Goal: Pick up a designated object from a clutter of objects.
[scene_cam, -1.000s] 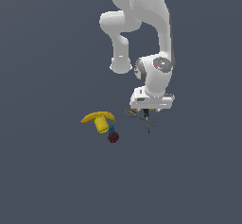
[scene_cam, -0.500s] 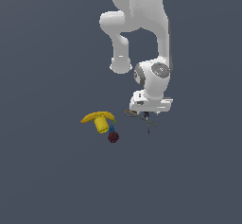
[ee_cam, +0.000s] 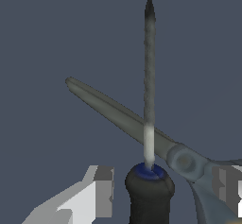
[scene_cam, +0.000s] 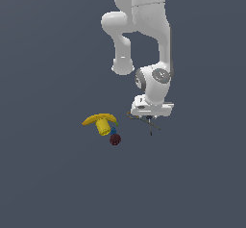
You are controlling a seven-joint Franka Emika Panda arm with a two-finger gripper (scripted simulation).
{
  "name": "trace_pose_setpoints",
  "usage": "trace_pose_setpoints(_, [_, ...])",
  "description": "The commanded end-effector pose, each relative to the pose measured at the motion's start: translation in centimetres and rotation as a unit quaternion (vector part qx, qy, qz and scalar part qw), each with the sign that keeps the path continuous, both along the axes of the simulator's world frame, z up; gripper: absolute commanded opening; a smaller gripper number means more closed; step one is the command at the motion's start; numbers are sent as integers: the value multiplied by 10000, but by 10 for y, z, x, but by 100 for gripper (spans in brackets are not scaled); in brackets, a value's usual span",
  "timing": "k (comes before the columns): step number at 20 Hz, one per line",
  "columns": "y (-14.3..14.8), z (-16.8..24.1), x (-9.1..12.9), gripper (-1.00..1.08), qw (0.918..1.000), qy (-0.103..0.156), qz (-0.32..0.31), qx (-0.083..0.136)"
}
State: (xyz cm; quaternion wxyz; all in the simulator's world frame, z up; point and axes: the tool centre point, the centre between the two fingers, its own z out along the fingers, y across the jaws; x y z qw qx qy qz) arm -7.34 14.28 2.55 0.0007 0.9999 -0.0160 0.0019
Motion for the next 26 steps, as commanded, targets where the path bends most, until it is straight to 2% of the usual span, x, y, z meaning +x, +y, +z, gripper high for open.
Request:
trace_pose_setpoints(1, [3, -7, -1, -100, 10000, 20, 43, 7])
trace_pose_setpoints(16, [-5, 8, 2, -100, 10000, -10, -9, -1])
trace_pose_setpoints(26, [-31, 58, 6, -100, 10000, -7, -2, -1])
